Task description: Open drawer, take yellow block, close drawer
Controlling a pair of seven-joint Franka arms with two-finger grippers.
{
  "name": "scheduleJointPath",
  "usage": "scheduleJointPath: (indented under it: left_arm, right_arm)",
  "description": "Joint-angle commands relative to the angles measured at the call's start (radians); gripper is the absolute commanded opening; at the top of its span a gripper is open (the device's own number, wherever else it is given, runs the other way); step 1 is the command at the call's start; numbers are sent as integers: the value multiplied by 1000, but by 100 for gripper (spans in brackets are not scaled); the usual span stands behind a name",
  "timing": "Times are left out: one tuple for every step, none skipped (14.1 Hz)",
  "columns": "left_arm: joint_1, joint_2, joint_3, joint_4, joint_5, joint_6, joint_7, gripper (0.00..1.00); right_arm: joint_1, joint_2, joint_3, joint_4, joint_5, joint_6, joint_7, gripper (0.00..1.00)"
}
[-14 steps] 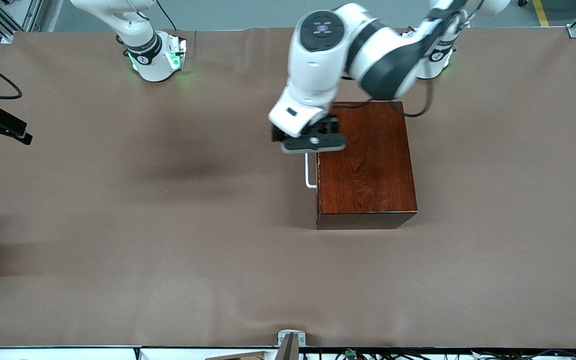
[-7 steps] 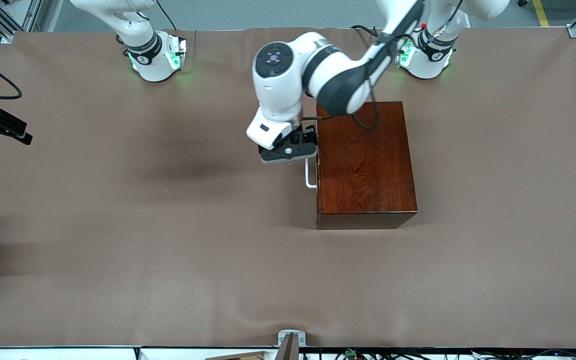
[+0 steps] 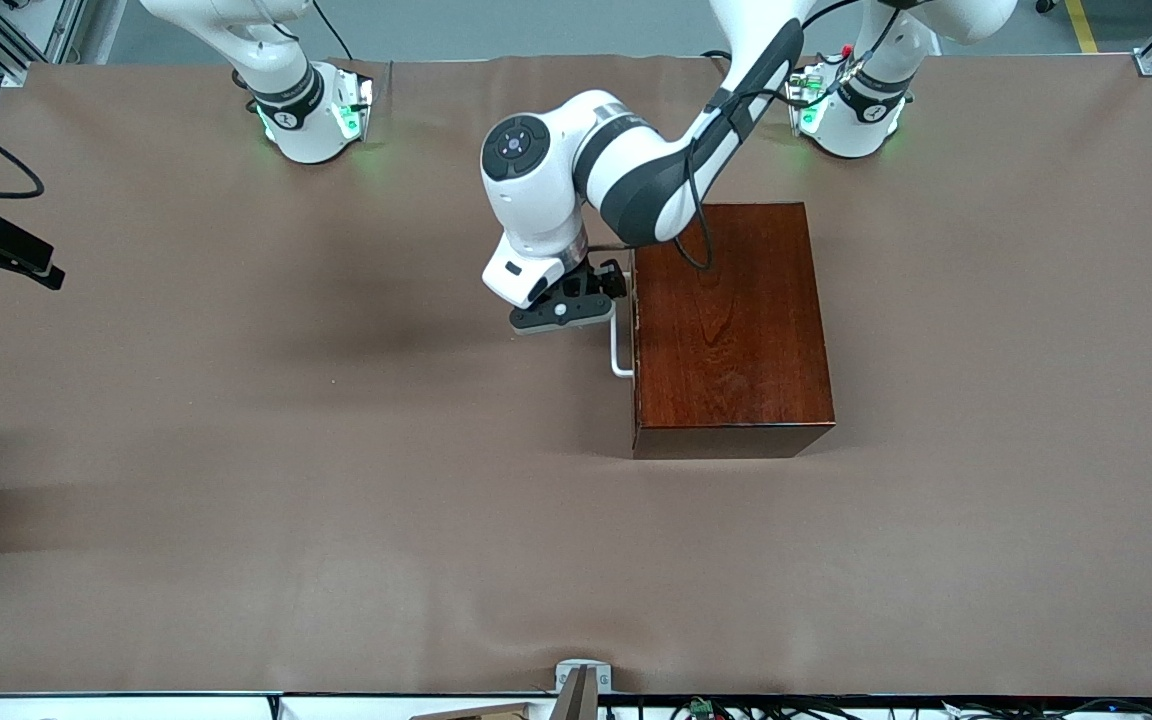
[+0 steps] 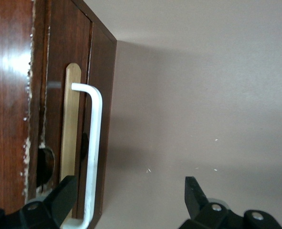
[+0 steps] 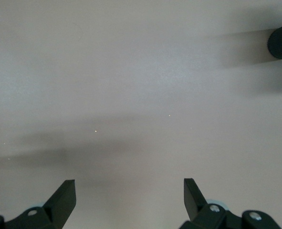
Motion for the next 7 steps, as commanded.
scheduleJointPath:
  left_arm:
    - [1,5,2,14,23,-2,24,100]
    - [1,5,2,14,23,-2,24,100]
    - [4,8,2,12,23,1,25,100]
    - [8,11,2,8,26,9,34,100]
    - [10,14,2,-3,26,14,40,100]
    - [11,14,2,-11,26,14,53,100]
    - [14,14,2,-21,26,17,62,100]
  right_arm:
    - [-5,9,4,21,-9,-5,-2,100]
    - [-6,9,4,20,-9,-5,-2,100]
    - [-6,9,4,21,-9,-5,-2,100]
    - [-6,9,4,21,-9,-5,-2,100]
    - [-6,9,4,20,-9,-5,-2,100]
    - [-6,9,4,21,-9,-5,-2,100]
    - [-6,9,4,21,-9,-5,-2,100]
